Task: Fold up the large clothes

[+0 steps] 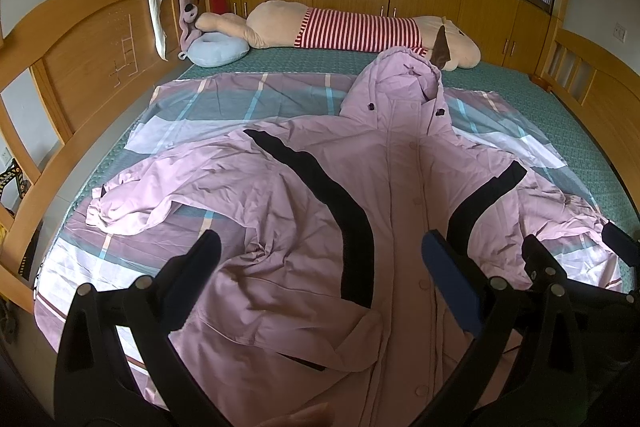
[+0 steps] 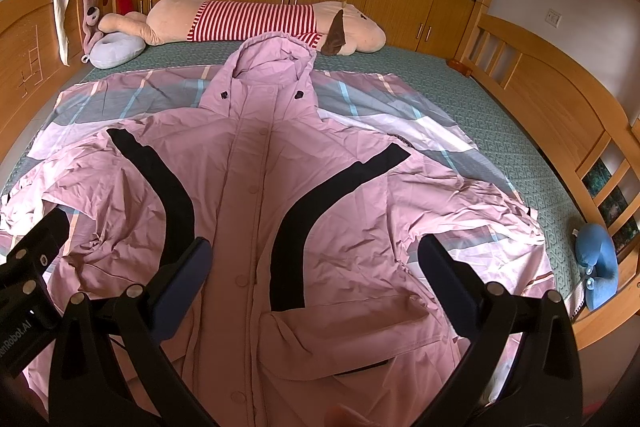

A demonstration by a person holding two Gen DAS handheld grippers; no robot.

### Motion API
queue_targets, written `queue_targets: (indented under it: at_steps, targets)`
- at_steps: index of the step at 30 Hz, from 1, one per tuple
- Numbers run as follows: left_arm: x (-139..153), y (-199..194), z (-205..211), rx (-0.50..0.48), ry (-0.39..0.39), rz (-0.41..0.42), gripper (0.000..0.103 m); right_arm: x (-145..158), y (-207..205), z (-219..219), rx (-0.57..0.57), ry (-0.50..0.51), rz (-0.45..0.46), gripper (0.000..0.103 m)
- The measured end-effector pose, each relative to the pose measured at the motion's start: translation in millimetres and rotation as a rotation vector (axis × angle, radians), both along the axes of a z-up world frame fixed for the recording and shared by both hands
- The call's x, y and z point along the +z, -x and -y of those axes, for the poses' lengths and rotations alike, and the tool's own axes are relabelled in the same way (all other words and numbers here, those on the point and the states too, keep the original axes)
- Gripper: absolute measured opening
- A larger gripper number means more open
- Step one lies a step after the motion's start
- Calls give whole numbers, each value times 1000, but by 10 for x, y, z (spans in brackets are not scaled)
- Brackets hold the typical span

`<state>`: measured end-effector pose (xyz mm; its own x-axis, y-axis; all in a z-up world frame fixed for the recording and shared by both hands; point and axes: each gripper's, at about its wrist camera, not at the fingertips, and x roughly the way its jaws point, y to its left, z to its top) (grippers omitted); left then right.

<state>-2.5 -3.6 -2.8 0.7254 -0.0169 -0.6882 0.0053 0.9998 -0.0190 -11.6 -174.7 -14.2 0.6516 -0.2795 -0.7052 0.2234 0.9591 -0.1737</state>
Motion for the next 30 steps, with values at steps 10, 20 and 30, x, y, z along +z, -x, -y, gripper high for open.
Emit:
queue_targets:
  at_steps: [10,20,30]
  targets:
    - [-31,11,27,-1,1,-4,101,-16,1,7,-1,1,-2,102]
    - [-41,26,127,-12,-35,17,101,49,24,131,-28,3,39,102]
    - [-131,-200,238,-9,64,1,101,-264,-553,1600,-170,-162,84,102]
